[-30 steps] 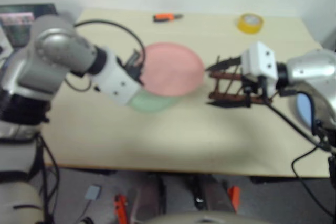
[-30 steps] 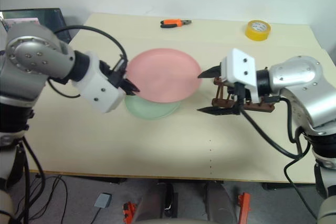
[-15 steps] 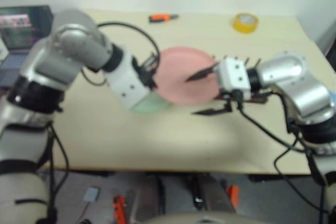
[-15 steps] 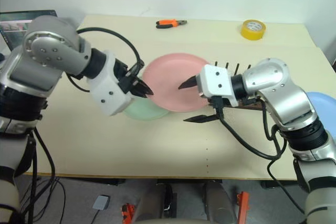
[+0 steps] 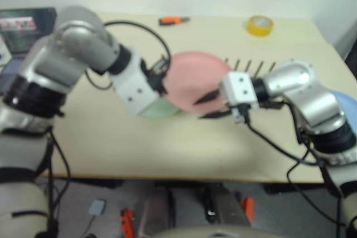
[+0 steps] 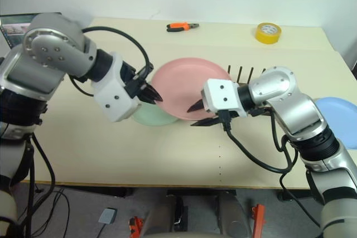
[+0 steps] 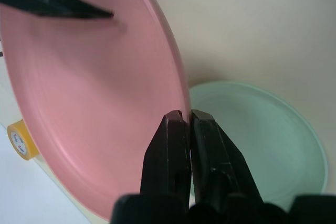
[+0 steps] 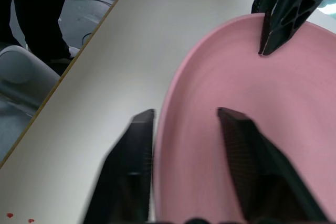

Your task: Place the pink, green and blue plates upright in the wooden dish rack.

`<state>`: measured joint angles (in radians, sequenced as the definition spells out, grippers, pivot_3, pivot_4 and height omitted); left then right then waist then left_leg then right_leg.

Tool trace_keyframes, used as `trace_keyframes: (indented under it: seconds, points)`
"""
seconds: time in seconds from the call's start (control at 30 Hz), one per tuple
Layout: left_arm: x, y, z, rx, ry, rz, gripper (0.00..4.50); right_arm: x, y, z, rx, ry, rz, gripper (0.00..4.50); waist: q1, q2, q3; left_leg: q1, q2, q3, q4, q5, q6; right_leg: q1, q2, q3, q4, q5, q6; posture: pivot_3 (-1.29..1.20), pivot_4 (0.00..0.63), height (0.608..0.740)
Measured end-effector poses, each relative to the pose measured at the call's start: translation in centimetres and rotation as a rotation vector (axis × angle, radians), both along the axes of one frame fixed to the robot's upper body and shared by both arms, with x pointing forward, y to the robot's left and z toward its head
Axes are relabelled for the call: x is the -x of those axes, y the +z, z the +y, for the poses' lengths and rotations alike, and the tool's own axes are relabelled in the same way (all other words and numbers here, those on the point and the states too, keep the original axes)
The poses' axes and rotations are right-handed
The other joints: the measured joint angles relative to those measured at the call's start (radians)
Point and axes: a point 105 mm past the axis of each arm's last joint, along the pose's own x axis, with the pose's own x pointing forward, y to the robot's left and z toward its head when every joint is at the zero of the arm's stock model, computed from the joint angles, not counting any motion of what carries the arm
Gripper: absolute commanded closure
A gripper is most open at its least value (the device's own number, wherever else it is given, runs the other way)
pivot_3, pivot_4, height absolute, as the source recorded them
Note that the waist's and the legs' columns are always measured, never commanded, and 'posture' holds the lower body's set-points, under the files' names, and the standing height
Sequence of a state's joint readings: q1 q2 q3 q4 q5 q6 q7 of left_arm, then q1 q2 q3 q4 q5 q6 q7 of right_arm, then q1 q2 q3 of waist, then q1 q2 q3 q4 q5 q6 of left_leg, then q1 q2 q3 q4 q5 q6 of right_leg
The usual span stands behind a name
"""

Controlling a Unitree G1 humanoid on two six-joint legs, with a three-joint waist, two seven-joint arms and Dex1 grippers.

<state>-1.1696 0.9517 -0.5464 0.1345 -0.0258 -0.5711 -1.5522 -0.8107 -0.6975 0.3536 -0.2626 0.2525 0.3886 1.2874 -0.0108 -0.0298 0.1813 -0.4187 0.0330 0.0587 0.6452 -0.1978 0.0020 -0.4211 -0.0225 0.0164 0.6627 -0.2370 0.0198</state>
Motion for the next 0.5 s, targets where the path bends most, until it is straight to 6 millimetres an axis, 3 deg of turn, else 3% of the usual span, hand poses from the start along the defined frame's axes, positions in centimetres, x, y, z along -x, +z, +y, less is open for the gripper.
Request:
trace_keyframes:
  seconds: [0.07,0.1,0.5]
  points:
    - [-0.3,-0.1,0.1,-0.01,0.01,-0.003,4.5,-0.1,0.1,0.0,-0.002,-0.007,-0.008,4.32,0.0,0.0,0.0,0.0,0.0,0.0,0.0,0.0,0.0,0.0,0.0,0.0,0.0,0.0,0.0,0.0,0.15,0.74]
    - [-0.5,-0.4,0.1,-0.016,0.016,0.001,4.5,-0.4,0.4,-0.2,-0.008,-0.022,-0.019,4.46,0.0,0.0,0.0,0.0,0.0,0.0,0.0,0.0,0.0,0.0,0.0,0.0,0.0,0.0,0.0,0.0,0.15,0.74]
    - [-1.3,-0.9,-0.3,-0.021,0.034,-0.004,4.5,-0.8,0.2,-0.3,0.001,-0.041,-0.022,4.46,0.001,0.0,0.0,0.0,0.0,0.0,0.0,0.0,0.0,0.0,0.001,-0.001,0.0,-0.001,-0.002,0.0,0.15,0.74]
